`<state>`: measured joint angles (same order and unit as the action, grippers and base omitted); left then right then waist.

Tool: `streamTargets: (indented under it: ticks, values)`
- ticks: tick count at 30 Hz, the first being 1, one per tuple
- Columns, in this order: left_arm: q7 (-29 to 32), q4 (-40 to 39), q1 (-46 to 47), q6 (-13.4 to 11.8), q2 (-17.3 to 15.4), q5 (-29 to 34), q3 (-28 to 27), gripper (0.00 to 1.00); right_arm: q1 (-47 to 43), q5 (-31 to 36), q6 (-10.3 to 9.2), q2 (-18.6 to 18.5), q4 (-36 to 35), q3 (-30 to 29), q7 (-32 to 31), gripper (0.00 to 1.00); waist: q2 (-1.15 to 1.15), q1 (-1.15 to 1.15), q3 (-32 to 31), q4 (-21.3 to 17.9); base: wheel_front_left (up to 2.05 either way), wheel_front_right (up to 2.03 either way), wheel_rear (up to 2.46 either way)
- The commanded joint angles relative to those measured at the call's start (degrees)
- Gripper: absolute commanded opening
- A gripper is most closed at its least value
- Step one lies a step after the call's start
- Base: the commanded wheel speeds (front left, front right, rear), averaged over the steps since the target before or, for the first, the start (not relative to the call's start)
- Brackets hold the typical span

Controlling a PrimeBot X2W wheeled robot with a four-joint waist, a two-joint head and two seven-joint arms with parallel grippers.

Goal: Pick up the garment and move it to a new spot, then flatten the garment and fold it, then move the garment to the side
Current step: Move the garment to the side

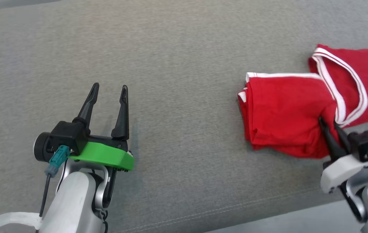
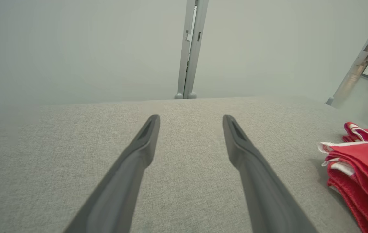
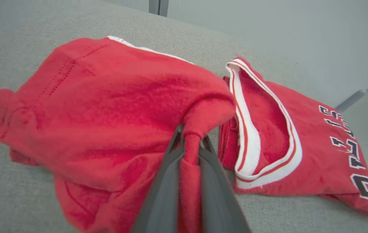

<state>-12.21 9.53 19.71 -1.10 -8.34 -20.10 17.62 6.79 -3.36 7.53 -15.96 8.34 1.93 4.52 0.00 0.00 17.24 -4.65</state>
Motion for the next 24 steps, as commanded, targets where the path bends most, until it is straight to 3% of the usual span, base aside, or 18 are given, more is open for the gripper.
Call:
streamTargets:
  ticks: [1, 7, 12, 17, 22, 23, 24]
  values:
    - [0.4, -0.4, 0.8, -0.3, -0.7, 0.4, 0.0, 1.00, 2.6, 0.5, -0.09, -1.7, -1.1, 0.5, 0.4, 0.00, 0.00, 0.00, 2.4, -5.2, 0.00, 0.00, 0.00]
    - [1.3, -1.2, 1.3, -0.2, -1.0, 0.7, 0.8, 1.00, 9.3, 0.1, -0.10, -10.2, -1.1, 4.3, 1.5, 0.00, 0.00, 0.00, 3.2, -6.7, 0.00, 0.00, 0.00]
    - [1.5, -2.1, 1.8, -0.2, -1.4, 0.7, 1.1, 1.00, 15.0, -3.3, -0.10, -18.1, 3.4, 4.5, 2.2, 0.00, 0.00, 0.00, 4.3, -6.9, 0.00, 0.00, 0.00]
    - [2.0, -2.7, 2.1, -0.2, -1.9, 1.0, 1.6, 1.00, 20.3, -6.9, -0.10, -21.9, 11.0, 6.7, 3.5, 0.00, 0.00, 0.00, 5.3, -6.9, 0.00, 0.00, 0.00]
    - [2.4, -3.4, 2.8, 0.1, -1.9, 1.3, 2.5, 1.00, 25.8, -9.5, -0.10, -22.4, 20.1, 10.0, 6.0, 0.00, 0.00, 0.00, 5.9, -6.3, 0.00, 0.00, 0.00]
    - [2.3, -3.6, 2.9, 0.1, -1.8, 1.3, 2.7, 1.00, 26.6, -10.0, -0.10, -21.8, 22.5, 10.4, 5.5, 0.45, 0.00, 0.00, 5.9, -6.1, 0.00, 0.00, 0.00]
    - [2.4, -3.7, 3.1, 0.2, -1.8, 1.3, 2.9, 1.00, 27.0, -10.9, -0.10, -21.3, 25.2, 10.3, 4.1, 1.00, 0.00, 0.00, 5.9, -5.9, 0.00, 0.00, 0.00]
